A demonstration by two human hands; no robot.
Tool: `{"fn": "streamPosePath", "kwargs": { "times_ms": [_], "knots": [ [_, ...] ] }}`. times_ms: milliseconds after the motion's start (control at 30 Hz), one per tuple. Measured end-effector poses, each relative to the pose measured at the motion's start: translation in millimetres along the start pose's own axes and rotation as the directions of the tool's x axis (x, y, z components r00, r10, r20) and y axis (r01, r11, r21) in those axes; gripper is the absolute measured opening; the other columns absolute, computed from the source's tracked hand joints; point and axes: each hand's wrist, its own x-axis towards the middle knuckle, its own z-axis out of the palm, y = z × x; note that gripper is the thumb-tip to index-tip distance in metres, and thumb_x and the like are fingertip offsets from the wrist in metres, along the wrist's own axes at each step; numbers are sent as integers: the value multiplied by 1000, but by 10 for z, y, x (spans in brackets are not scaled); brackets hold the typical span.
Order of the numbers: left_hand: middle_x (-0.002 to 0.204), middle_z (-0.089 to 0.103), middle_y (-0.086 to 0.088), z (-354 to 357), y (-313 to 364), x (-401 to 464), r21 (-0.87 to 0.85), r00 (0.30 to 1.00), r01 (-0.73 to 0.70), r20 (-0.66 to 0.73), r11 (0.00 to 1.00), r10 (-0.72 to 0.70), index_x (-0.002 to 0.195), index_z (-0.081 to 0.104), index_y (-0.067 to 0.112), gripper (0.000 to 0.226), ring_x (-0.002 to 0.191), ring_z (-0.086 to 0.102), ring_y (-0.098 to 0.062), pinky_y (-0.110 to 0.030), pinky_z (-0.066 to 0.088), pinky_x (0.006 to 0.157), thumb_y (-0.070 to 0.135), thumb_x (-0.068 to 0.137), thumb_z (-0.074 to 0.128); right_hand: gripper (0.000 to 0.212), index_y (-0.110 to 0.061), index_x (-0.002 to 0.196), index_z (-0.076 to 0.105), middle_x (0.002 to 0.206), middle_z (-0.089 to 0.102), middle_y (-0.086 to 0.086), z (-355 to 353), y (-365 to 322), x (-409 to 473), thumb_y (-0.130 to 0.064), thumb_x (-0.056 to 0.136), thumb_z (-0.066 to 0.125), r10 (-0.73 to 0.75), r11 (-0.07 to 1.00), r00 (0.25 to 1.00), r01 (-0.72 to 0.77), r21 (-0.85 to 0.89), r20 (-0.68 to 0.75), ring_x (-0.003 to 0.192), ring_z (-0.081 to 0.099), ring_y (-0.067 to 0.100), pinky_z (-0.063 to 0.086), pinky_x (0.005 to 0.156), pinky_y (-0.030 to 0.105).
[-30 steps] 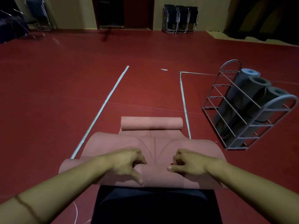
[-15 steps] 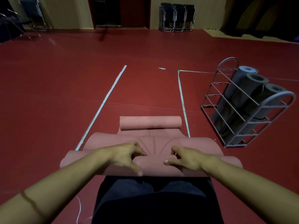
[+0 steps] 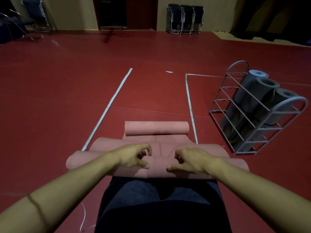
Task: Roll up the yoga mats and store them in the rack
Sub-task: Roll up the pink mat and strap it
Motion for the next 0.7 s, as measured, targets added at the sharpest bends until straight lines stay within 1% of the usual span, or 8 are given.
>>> {"fn": "streamPosePath", "kwargs": {
  "times_ms": [100,167,233,300,400,533,600,700],
  "knots": [
    [116,55,12,61,-44,4,-51,998,-30,-56,998,27,115,61,36,39,109,55,-8,-30,48,98,43,83,83,72,-16,115,68,116,63,0,-13,30,39,-79,79,64,-14,1000,999,14,-5,30,100,61,23,49,82,35],
    [113,51,12,80,-18,-13,51,989,-68,-129,996,74,121,67,29,40,114,51,-9,-25,44,99,43,87,80,65,-16,106,69,114,59,1,1,52,81,-76,83,62,-9,1000,1000,9,-9,27,103,60,25,43,79,34],
    [108,49,14,70,28,-45,176,983,-85,-144,981,111,126,68,25,43,113,54,-13,-27,44,94,49,91,73,60,-17,101,68,114,59,4,6,50,120,-74,87,58,-1,1000,999,1,-20,32,106,60,27,42,79,34],
    [108,46,16,74,41,-69,254,985,-64,-139,965,102,130,65,27,59,111,54,-11,-27,43,90,62,82,74,60,-18,110,68,119,62,5,12,48,142,-74,89,56,2,1000,1000,-1,-15,24,110,60,28,46,86,37],
    [121,51,13,97,40,-57,313,987,-26,-143,949,74,138,58,31,85,115,55,-14,-33,50,93,74,67,76,63,-24,128,57,123,68,1,-11,62,146,-72,88,60,27,997,1000,-27,68,-7,113,62,26,50,92,38],
    [123,53,11,69,87,-11,305,986,7,-159,952,44,138,56,33,81,117,55,-16,-36,49,93,69,69,79,55,-23,119,58,117,71,1,-1,78,163,-69,89,62,26,995,1000,-24,99,-17,106,65,26,51,88,37],
    [122,56,11,13,122,4,296,988,22,-152,955,24,136,55,33,77,113,57,-16,-33,47,86,64,71,82,55,-23,121,61,118,71,-2,5,106,174,-68,89,63,29,993,1000,-27,114,-9,106,65,23,52,87,34],
    [111,58,15,-52,185,13,248,987,54,-158,967,-14,126,56,31,65,97,55,-13,-28,36,73,55,73,85,73,-22,134,59,123,67,-2,9,141,165,-69,80,72,10,994,1000,-12,108,16,112,63,22,51,90,33]
  ]
}}
